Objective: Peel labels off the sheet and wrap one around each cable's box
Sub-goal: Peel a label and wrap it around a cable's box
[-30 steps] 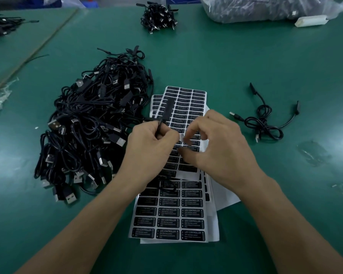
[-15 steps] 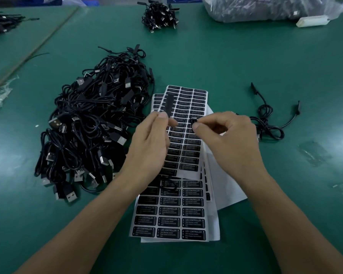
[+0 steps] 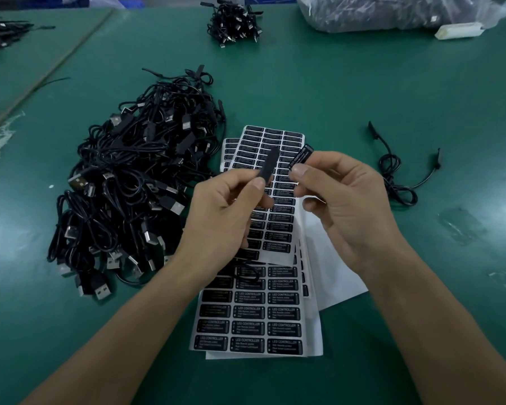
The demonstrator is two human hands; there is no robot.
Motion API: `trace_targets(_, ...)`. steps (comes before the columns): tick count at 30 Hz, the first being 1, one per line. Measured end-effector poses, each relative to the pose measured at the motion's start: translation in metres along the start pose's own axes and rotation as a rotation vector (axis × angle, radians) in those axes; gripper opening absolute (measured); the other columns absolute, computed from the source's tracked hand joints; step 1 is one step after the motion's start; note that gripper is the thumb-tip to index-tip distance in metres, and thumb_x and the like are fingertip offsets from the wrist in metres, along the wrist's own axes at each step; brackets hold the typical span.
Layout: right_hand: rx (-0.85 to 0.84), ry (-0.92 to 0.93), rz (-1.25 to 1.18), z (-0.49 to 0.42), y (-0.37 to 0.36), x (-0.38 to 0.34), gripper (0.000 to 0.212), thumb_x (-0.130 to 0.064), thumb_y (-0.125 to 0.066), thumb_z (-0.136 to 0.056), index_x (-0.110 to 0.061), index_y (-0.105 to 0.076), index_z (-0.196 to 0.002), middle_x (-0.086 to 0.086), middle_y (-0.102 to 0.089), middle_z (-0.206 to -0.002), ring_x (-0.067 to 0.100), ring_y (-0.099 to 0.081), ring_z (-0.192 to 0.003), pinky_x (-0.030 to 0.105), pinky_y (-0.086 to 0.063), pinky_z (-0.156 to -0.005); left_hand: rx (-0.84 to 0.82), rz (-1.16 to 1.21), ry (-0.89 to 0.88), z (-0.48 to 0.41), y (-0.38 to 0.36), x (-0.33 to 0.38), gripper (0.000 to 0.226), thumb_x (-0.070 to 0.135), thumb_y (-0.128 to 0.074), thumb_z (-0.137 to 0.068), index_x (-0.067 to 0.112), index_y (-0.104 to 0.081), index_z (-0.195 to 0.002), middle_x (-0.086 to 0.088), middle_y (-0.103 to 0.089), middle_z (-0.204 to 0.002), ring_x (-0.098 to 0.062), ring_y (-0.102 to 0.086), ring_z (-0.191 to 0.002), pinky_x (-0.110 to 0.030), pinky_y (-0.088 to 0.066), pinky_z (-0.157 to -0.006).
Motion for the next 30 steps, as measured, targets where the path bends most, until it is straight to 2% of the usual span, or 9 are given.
trace_targets(4, -0.008, 0.011, 0.001, -0.001, 0.0, 0.0, 0.013, -0.005, -0.077, -0.082, -0.015, -0.07, -0.084, 0.001, -0.071, -0.072, 0.009, -0.062, -0.061, 0.022, -0.047, -0.058, 0.024, 0.074, 0.062, 0.0, 0.002, 0.002, 0.016, 0.02, -0.058, -0.101, 0.022, -0.074, -0.1, 0.001, -0.076, -0.081, -0.004, -0.047, -0.043, -0.018, -0.04, -0.04)
trace_targets(6, -0.02, 0.014, -0.008, -0.001, 0.0, 0.001, 0.015, -0.006, -0.078, -0.08, -0.017, -0.07, -0.086, 0.0, -0.072, -0.072, 0.009, -0.062, -0.06, 0.022, -0.047, -0.059, 0.027, 0.161, 0.117, 0.0, 0.003, 0.002, 0.024, 0.028, -0.056, -0.102, 0.021, -0.077, -0.093, -0.001, -0.077, -0.083, -0.004, -0.049, -0.044, -0.016, -0.04, -0.041)
trace_targets(9, -0.036, -0.001, -0.019, -0.002, 0.0, 0.002, 0.033, -0.012, -0.082, -0.072, -0.017, -0.067, -0.101, -0.001, -0.074, -0.073, 0.009, -0.063, -0.06, 0.02, -0.048, -0.06, 0.01, 0.197, 0.174, -0.001, 0.003, 0.002, 0.031, 0.036, -0.057, -0.1, 0.027, -0.079, -0.082, 0.002, -0.077, -0.08, -0.001, -0.049, -0.048, -0.012, -0.038, -0.043)
trace_targets(12, -0.036, -0.002, -0.037, -0.002, -0.001, 0.002, 0.048, -0.022, -0.082, -0.062, -0.013, -0.065, -0.106, -0.001, -0.075, -0.074, 0.008, -0.065, -0.06, 0.018, -0.049, -0.059, -0.031, 0.223, 0.202, -0.001, 0.003, 0.002, 0.022, 0.046, -0.067, -0.081, 0.028, -0.08, -0.078, 0.006, -0.074, -0.077, 0.001, -0.048, -0.053, -0.011, -0.039, -0.046)
trace_targets(15, -0.025, 0.0, -0.055, -0.001, -0.001, 0.0, 0.048, -0.021, -0.081, -0.061, -0.013, -0.065, -0.105, -0.001, -0.075, -0.075, 0.008, -0.067, -0.061, 0.016, -0.049, -0.059, -0.034, 0.295, 0.234, -0.003, 0.006, 0.002, 0.026, 0.049, -0.077, -0.058, 0.029, -0.08, -0.075, 0.006, -0.075, -0.079, 0.001, -0.05, -0.055, -0.012, -0.04, -0.046)
trace_targets(18, -0.008, -0.006, -0.034, -0.001, 0.0, -0.001, 0.043, -0.02, -0.081, -0.063, -0.012, -0.066, -0.102, 0.001, -0.075, -0.076, 0.009, -0.069, -0.064, 0.018, -0.05, -0.06, -0.023, 0.332, 0.243, -0.006, 0.009, 0.001, 0.031, 0.043, -0.082, -0.048, 0.03, -0.081, -0.077, 0.007, -0.074, -0.081, 0.0, -0.051, -0.055, -0.012, -0.041, -0.046)
trace_targets(22, -0.02, -0.019, -0.032, 0.001, 0.0, -0.002, 0.011, -0.011, -0.077, -0.079, -0.017, -0.069, -0.085, 0.002, -0.075, -0.079, 0.012, -0.069, -0.068, 0.02, -0.051, -0.062, 0.04, 0.324, 0.255, -0.008, 0.011, -0.005, 0.028, 0.035, -0.082, -0.057, 0.027, -0.082, -0.084, 0.007, -0.067, -0.075, -0.001, -0.051, -0.057, -0.013, -0.046, -0.052)
trace_targets(26, -0.005, -0.032, -0.02, 0.001, -0.001, -0.002, 0.01, -0.015, -0.076, -0.082, -0.023, -0.072, -0.077, 0.0, -0.074, -0.083, 0.012, -0.067, -0.075, 0.021, -0.05, -0.064, 0.091, 0.23, 0.205, -0.007, 0.012, -0.01, 0.009, 0.02, -0.075, -0.087, 0.022, -0.08, -0.093, 0.008, -0.064, -0.069, -0.002, -0.053, -0.061, -0.015, -0.047, -0.056)
trace_targets(30, -0.002, -0.033, -0.029, 0.001, -0.002, -0.001, 0.016, -0.011, -0.074, -0.084, -0.021, -0.074, -0.072, 0.001, -0.07, -0.078, 0.01, -0.062, -0.071, 0.021, -0.049, -0.064, 0.115, 0.162, 0.146, -0.005, 0.01, -0.008, 0.006, 0.014, -0.071, -0.092, 0.017, -0.076, -0.093, 0.008, -0.067, -0.069, -0.004, -0.061, -0.065, -0.017, -0.052, -0.061)
Point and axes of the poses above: each hand's wrist, its own z-axis away from the middle knuckle, its own y-axis out of the back of the hand, x = y × z, the point moved 5 cm from there along -z, towards the middle knuckle
